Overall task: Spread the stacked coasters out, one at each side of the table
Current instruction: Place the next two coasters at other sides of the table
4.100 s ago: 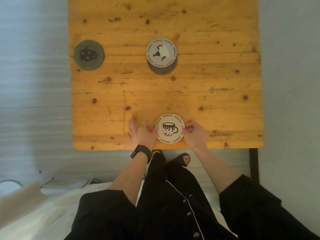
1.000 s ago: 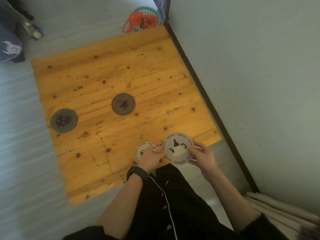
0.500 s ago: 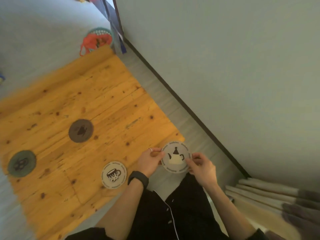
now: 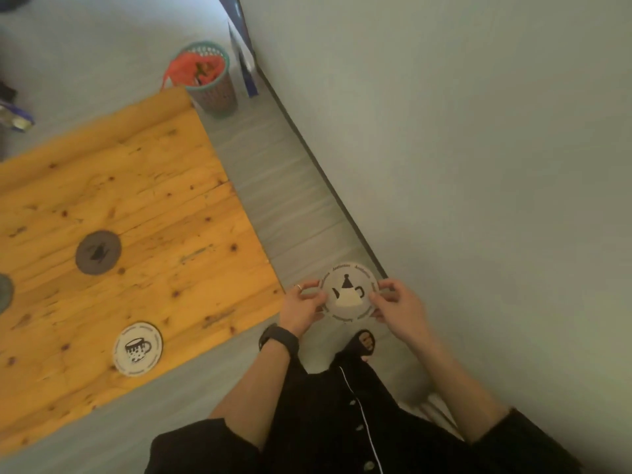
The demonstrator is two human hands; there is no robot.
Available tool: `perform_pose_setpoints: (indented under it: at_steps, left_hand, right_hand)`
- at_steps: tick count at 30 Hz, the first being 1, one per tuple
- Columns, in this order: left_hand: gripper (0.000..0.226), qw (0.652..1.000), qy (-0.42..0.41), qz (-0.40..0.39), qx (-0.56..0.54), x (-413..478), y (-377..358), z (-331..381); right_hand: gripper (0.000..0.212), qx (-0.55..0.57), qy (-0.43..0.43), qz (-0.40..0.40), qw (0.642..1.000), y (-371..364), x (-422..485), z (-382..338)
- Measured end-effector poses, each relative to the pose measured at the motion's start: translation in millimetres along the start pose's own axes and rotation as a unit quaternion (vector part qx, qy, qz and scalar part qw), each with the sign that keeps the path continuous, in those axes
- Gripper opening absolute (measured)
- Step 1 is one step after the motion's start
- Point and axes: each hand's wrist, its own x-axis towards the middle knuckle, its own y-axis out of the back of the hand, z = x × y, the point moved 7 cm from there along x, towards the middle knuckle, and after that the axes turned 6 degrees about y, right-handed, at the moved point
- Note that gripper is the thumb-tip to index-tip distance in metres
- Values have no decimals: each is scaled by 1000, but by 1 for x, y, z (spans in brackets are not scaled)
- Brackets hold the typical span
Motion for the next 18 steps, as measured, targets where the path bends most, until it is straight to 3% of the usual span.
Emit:
perform_pose_setpoints:
  at_steps: [8, 18]
  left_hand:
    - [24, 996, -2, 31, -83, 28, -3, 40]
    - [26, 965, 11, 93, -244, 84, 56, 113]
  right_hand:
    - [18, -40, 38, -55, 997, 8, 81, -39]
    - [24, -116, 88, -178, 973, -49, 191, -157]
